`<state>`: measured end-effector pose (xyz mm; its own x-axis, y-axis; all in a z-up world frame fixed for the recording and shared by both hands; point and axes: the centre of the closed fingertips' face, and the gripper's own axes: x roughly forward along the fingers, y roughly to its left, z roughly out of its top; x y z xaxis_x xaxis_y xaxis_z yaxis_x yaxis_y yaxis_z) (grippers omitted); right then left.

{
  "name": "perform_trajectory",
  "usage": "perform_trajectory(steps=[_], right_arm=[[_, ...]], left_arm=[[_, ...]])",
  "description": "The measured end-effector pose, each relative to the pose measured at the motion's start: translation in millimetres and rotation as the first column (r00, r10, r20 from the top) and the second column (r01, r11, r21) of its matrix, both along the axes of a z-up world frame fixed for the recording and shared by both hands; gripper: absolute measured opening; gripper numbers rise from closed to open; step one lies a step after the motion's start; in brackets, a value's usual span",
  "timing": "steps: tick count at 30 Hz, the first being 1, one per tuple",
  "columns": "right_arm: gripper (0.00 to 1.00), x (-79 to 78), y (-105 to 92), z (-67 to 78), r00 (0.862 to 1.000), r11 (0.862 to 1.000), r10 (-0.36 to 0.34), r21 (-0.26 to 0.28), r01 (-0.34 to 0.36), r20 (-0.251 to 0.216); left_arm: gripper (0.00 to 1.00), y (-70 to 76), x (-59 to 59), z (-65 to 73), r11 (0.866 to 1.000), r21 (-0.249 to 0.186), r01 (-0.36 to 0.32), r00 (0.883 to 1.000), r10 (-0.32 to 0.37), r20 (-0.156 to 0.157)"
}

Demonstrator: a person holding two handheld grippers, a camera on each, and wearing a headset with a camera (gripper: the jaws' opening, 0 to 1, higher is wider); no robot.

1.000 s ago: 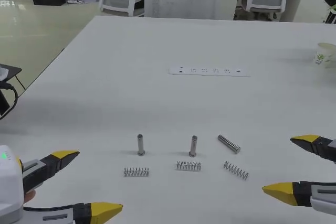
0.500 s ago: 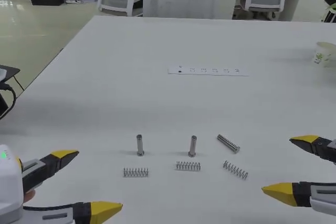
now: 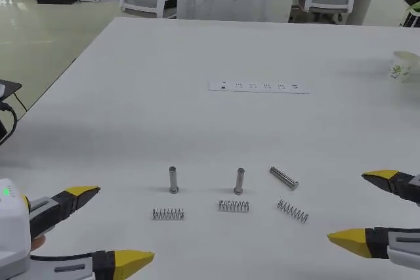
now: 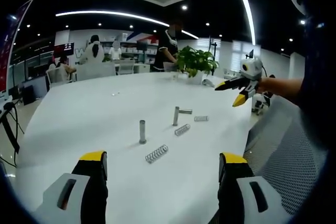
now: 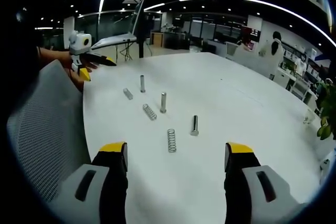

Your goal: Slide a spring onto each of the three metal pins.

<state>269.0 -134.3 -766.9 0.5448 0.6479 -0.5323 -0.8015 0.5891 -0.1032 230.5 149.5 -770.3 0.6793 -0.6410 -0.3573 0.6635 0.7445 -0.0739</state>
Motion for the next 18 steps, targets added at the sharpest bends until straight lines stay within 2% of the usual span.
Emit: perform_trajectory(steps=[18], right_arm=[[0.75,4.7,3.4,-2.2,1.000,1.000,0.007,-0.014,-0.007,-0.009]], left_arm=[[0.84,-1.4,3.5,-0.1,1.000,0.002,0.011,1.000,-0.011,-0.005]])
